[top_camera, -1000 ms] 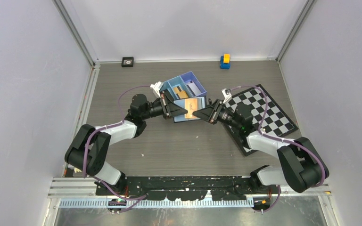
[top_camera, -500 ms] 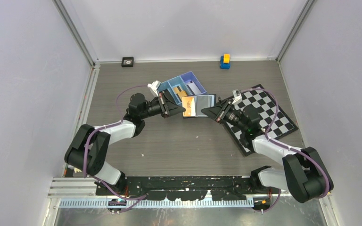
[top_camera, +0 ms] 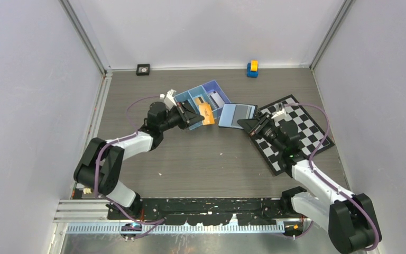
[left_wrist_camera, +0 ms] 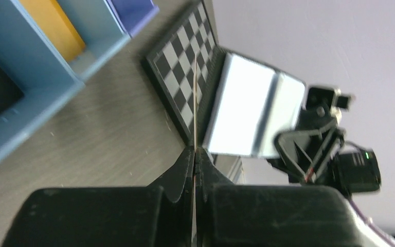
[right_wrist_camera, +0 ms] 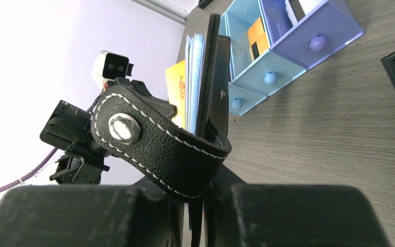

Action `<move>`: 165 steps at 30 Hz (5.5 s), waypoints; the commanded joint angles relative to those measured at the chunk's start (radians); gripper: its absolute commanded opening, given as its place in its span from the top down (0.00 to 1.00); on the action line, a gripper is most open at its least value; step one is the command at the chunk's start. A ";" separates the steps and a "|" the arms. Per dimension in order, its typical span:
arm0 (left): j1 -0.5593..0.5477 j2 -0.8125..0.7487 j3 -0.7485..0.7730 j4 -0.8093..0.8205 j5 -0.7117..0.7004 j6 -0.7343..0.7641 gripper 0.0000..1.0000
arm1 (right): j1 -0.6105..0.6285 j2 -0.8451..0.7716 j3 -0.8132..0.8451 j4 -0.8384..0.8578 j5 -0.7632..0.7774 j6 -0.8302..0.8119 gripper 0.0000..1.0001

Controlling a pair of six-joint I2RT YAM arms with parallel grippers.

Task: Take the credit cards out of the card holder
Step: Place the credit card in the storage box, then close the card holder at the center of the board.

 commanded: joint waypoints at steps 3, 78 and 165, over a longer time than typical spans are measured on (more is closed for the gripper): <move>0.004 0.097 0.153 -0.121 -0.219 0.017 1.00 | -0.004 -0.087 -0.007 -0.039 0.092 -0.049 0.91; -0.085 -0.215 -0.114 0.023 -0.124 0.224 1.00 | 0.108 0.089 0.149 -0.108 -0.061 -0.179 0.60; -0.200 0.248 0.170 -0.242 0.008 0.263 1.00 | 0.243 0.360 0.388 -0.529 0.125 -0.389 0.84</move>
